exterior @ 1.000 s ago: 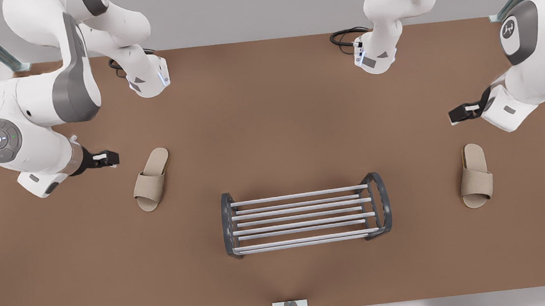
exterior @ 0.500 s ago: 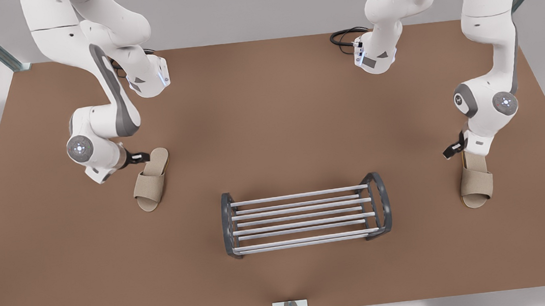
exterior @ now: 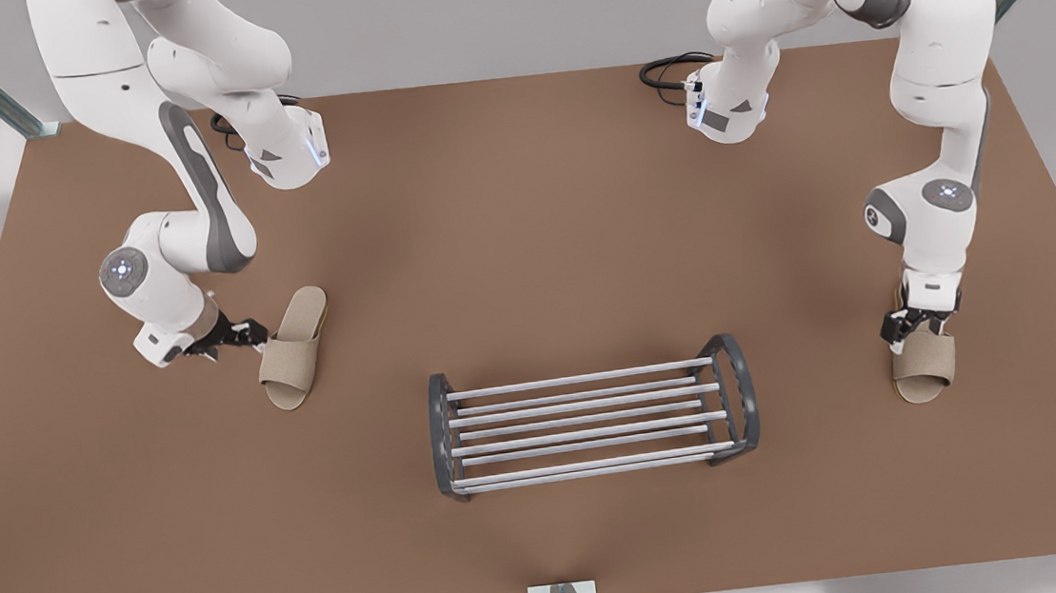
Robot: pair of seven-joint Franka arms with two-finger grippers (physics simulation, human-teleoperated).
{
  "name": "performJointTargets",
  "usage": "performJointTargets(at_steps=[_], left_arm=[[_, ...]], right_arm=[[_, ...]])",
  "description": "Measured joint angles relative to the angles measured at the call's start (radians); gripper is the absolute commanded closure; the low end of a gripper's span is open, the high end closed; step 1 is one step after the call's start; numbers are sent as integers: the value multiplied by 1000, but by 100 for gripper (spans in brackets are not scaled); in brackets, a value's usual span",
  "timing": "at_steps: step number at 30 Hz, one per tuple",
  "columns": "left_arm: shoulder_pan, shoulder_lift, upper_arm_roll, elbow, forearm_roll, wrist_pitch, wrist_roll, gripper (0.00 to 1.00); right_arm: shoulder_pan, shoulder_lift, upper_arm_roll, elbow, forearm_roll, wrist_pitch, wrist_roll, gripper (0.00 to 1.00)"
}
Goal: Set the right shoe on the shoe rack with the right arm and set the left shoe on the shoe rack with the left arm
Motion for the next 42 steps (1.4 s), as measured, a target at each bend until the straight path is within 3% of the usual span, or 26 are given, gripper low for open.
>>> performJointTargets(at_steps=[6, 14, 21, 28, 34, 42], left_arm=[[-6, 12, -1, -3, 0, 38, 10, 0], [-13, -33, -1, -112, -1, 61, 18, 0], [-5, 11, 1, -86, -3, 104, 24, 0], [-2, 62, 1, -42, -4, 119, 28, 0], [1, 75, 2, -16, -4, 123, 31, 0], [13, 122, 2, 48, -3, 124, 44, 0]], right_arm=[[6, -73, 0, -61, 14, -32, -28, 0], [3, -61, 0, -61, 52, -76, 4, 0], [-63, 19, 0, -19, 81, -82, 78, 0], [-71, 8, 1, -17, 95, -119, 126, 0], [-51, -29, 116, -67, 171, -157, 190, 0], [-75, 17, 126, -70, 210, -122, 283, 0]])
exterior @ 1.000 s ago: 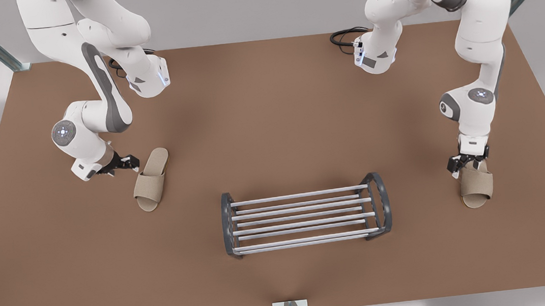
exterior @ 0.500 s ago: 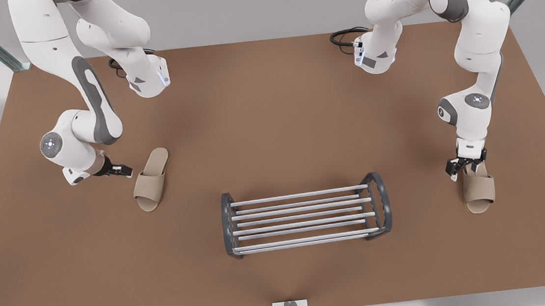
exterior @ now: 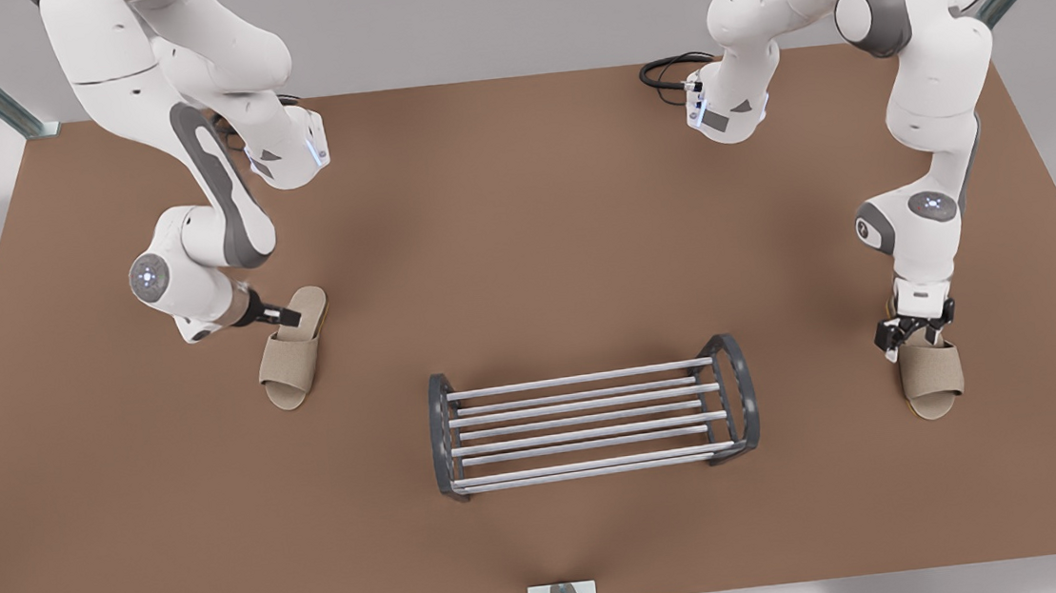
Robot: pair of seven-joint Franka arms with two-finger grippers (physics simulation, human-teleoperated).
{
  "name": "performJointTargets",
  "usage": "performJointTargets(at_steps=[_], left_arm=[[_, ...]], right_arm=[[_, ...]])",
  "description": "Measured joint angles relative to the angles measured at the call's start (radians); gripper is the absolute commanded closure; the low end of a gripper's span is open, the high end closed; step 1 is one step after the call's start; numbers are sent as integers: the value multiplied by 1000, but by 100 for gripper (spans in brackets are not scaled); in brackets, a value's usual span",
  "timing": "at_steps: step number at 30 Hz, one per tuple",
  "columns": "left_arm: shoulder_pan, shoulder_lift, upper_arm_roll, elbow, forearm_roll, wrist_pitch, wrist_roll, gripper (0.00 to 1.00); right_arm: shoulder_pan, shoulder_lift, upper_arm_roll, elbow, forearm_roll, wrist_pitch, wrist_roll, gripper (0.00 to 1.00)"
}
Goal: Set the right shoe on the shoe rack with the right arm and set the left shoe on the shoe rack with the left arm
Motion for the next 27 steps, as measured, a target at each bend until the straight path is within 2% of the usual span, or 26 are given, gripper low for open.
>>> performJointTargets(at_steps=[15, 17, 20, 24, 25, 27], left_arm=[[0, 49, 0, 65, 2, 2, 19, 0], [0, 49, 0, 66, 2, 2, 22, 30], [0, 47, 0, 67, 1, 2, 26, 34], [-3, 41, 0, 65, 2, 2, 30, 51], [-4, 40, 0, 66, 2, 2, 31, 58], [-5, 40, -1, 65, 2, 2, 33, 63]], right_arm=[[-10, 113, 1, 80, -8, 63, 82, 0], [-13, 128, 0, 92, -9, 68, 85, 0], [-20, 146, 0, 103, -10, 73, 86, 0], [-22, 149, 0, 108, -11, 75, 87, 0], [-22, 148, 0, 109, -11, 74, 87, 0], [-21, 144, 1, 112, -11, 72, 87, 0]])
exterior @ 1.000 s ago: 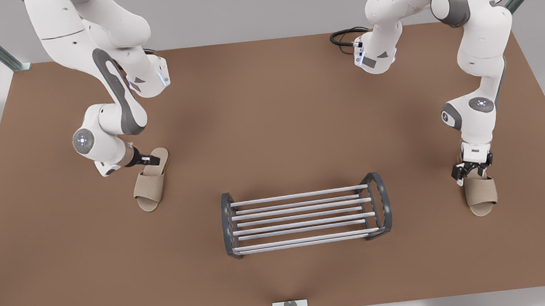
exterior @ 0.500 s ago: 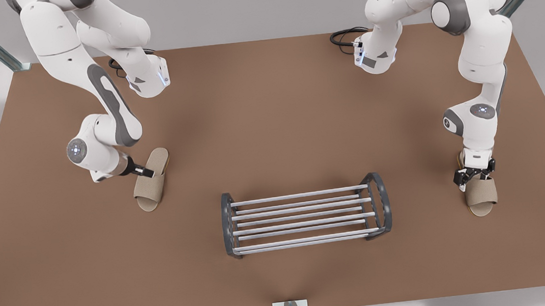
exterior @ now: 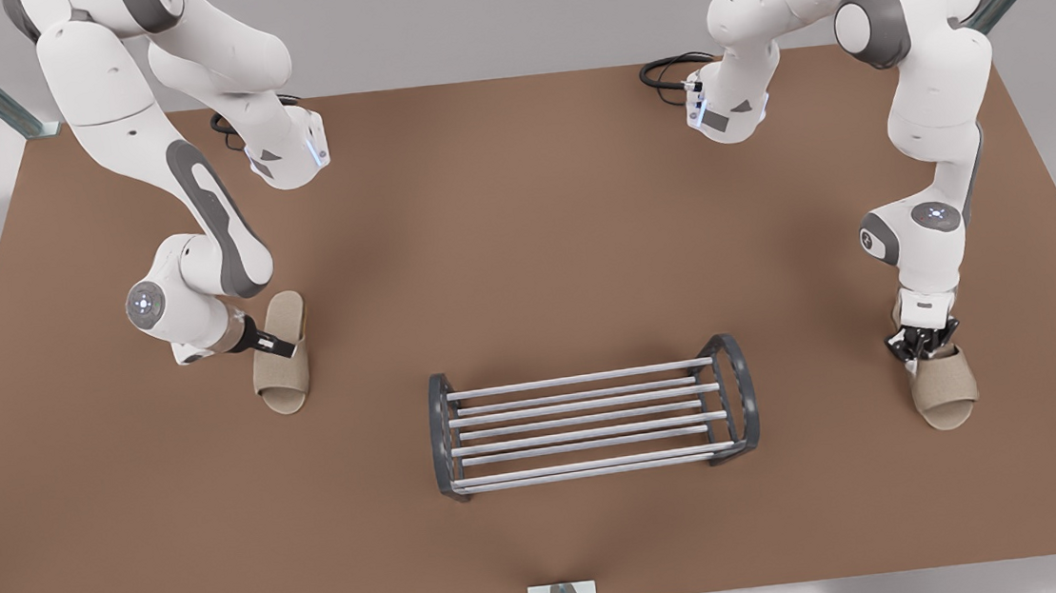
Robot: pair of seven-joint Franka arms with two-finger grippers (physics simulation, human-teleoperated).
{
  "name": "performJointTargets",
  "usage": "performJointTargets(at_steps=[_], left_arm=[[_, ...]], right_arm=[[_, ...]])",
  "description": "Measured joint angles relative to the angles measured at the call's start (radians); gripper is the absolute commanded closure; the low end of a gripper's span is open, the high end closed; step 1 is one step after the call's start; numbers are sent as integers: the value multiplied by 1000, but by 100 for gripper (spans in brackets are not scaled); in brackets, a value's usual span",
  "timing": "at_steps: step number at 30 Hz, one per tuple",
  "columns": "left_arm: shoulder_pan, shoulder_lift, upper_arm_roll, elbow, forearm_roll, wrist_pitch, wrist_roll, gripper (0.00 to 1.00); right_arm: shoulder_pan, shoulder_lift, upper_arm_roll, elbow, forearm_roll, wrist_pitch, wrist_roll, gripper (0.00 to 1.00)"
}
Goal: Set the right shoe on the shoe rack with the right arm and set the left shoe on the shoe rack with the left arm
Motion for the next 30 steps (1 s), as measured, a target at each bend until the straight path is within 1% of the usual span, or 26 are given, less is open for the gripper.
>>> performJointTargets(at_steps=[3, 5, 6, 9, 14, 16, 19, 22, 25, 26, 28, 30], left_arm=[[-1, -1, -1, 1, -1, 0, 2, 70], [-1, -4, -1, 1, -1, 0, 2, 73], [-1, -7, -1, 1, -1, 0, 3, 78], [-2, -12, -1, 1, -3, 1, 5, 79], [-22, -43, -1, 0, -4, 2, 8, 79], [-35, -87, -2, -1, -4, 2, 9, 79], [-91, -195, -7, -2, -4, 2, 10, 79], [-126, -316, -49, -2, -6, 2, 10, 79], [-172, -384, -116, 1, -9, 2, 4, 79], [-175, -394, -154, 3, -10, 2, -1, 79], [-183, -398, -232, 19, -11, 2, -11, 79], [-188, -376, -305, 41, -12, 2, -22, 79]], right_arm=[[0, -5, 0, 21, 0, -13, -6, 0], [0, -8, -1, 75, 0, -47, -29, 0], [1, -8, -1, 107, -1, -63, -51, 0], [1, 19, 0, 219, -71, -98, -149, 0], [-59, 146, 0, 387, -205, -125, -364, 0], [-102, 188, 0, 436, -233, -131, -452, 0], [-147, 207, 1, 457, -256, -139, -570, 0], [-177, 207, 4, 447, -264, -146, -671, 0], [-220, 199, 6, 404, -268, -151, -756, 0], [-246, 195, 20, 385, -268, -152, -781, 0], [-343, 188, 96, 355, -274, -154, -828, 0], [-385, 180, 124, 345, -282, -158, -870, 0]])
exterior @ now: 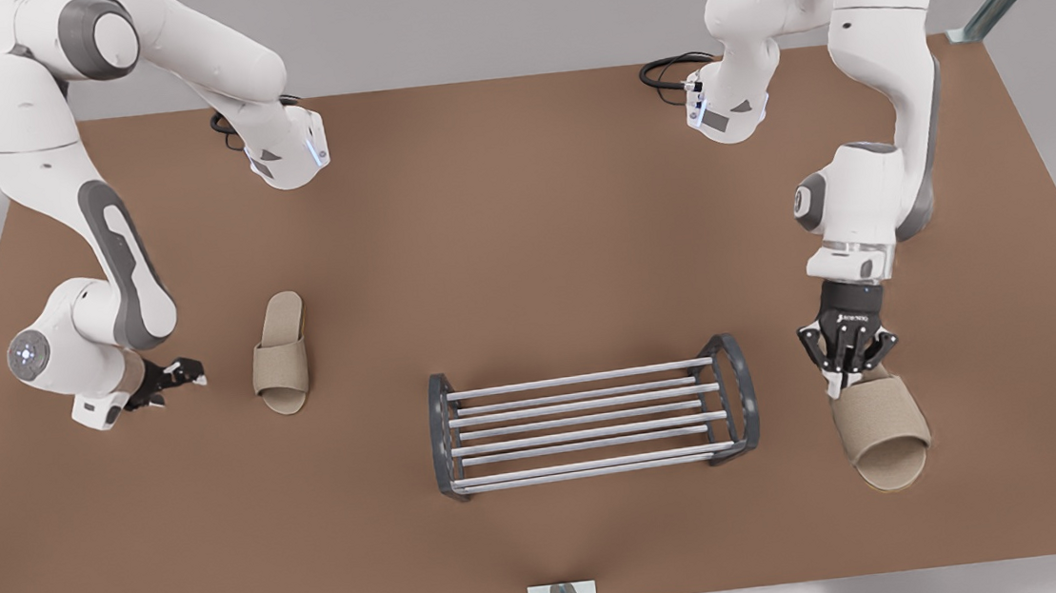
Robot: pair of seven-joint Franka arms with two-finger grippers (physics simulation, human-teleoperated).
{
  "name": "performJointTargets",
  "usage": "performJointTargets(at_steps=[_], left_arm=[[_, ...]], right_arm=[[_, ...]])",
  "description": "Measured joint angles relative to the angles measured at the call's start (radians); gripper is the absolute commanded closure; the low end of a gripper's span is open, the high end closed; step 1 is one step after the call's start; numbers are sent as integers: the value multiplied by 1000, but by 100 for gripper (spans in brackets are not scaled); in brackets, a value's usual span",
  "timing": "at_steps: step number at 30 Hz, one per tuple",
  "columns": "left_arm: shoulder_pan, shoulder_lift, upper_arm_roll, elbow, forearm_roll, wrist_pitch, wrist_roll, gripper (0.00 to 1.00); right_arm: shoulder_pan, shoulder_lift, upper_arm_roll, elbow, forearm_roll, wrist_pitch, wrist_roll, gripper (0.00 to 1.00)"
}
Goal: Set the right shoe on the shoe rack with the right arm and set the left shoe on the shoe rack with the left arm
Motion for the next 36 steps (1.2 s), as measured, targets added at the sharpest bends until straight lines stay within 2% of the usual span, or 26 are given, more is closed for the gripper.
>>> performJointTargets(at_steps=[4, 6, 9, 12, 13, 15, 19, 21, 26, 31, 32, 36], left_arm=[[-49, 54, -79, 53, 0, -2, -29, 79], [-71, 74, -95, 73, 1, -4, -43, 79], [-99, 89, -113, 79, 1, -11, -61, 79], [-110, 90, -126, 81, 0, -16, -77, 79], [-111, 89, -127, 81, 0, -17, -82, 79], [-114, 89, -129, 81, -1, -19, -91, 79], [-121, 92, -139, 73, -1, -23, -108, 79], [-128, 92, -143, 69, -1, -24, -116, 79], [-138, 105, -155, 68, -1, -34, -131, 79], [-138, 157, -155, 68, 0, -41, -142, 79], [-138, 166, -154, 67, 0, -42, -144, 79], [-138, 197, -154, 67, 1, -44, -150, 79]], right_arm=[[-86, -25, 43, -27, -7, -19, -71, 0], [-132, -37, 60, -48, -8, -31, -101, 0], [-232, -57, 131, -95, -7, -44, -138, 0], [-283, -68, 154, -110, -6, -59, -169, 0], [-320, -71, 176, -122, -5, -66, -178, 0], [-460, -74, 281, -160, -6, -77, -193, 0], [-596, -109, 367, -243, -8, -92, -215, 0], [-707, -127, 468, -293, -9, -99, -219, 0], [-808, -153, 558, -409, -10, -113, -213, 0], [-821, -153, 609, -465, 3, -113, -186, 0], [-793, -152, 626, -409, 13, -116, -179, 0], [-453, -165, 649, 27, 35, -253, -87, 0]])
